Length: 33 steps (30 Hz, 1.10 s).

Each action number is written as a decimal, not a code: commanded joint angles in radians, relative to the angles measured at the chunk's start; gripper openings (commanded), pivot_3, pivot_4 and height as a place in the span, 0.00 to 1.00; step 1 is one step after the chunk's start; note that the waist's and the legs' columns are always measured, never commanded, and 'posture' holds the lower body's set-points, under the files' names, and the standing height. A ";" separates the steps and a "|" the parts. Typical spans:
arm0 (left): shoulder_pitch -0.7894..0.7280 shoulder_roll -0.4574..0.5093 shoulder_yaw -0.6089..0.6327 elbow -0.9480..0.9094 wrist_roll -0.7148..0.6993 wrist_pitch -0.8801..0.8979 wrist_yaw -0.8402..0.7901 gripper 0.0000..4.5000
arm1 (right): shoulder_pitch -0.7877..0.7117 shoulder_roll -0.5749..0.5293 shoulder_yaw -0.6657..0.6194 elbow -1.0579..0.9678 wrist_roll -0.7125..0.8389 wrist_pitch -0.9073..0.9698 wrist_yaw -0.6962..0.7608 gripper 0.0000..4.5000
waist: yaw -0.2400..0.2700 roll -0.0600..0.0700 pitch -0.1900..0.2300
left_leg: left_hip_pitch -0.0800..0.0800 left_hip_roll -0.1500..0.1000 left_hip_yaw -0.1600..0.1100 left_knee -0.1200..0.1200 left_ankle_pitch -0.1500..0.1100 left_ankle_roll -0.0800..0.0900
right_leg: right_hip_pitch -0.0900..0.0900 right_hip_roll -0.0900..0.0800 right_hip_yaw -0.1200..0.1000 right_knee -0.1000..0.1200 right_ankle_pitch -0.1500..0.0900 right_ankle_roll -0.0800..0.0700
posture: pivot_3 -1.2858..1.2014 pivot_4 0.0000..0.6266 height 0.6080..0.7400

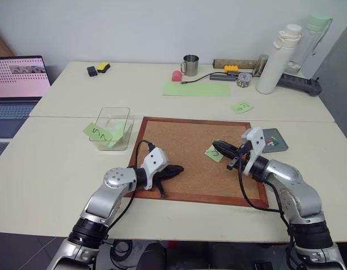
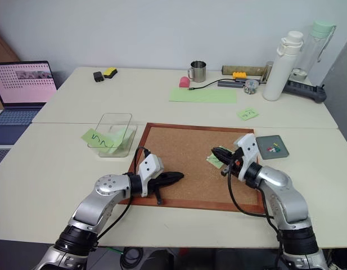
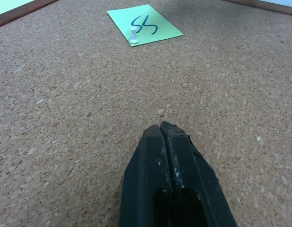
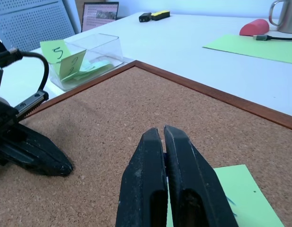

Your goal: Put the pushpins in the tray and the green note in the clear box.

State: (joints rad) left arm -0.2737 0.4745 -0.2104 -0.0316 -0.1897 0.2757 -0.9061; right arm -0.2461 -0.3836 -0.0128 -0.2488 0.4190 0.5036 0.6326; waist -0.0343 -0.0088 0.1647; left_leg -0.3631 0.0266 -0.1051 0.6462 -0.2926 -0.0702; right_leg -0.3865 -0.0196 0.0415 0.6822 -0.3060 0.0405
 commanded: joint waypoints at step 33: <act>0.027 0.017 -0.009 -0.053 0.005 0.028 0.001 0.00 | -0.121 -0.035 -0.147 0.196 -0.046 -0.048 -0.113 0.37 | -0.001 0.000 0.000 | 0.000 0.000 0.003 0.000 0.000 0.000 | 0.000 0.000 0.002 0.000 0.000 0.000 | 0.52 0.24 1.00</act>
State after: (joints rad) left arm -0.2481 0.4866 -0.2089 -0.0732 -0.1905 0.2973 -0.9052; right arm -0.3831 -0.4360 -0.2287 0.0677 0.3249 0.4553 0.4369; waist -0.0355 -0.0083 0.1646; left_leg -0.3628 0.0271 -0.1023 0.6457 -0.2927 -0.0700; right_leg -0.3869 -0.0196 0.0434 0.6820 -0.3058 0.0408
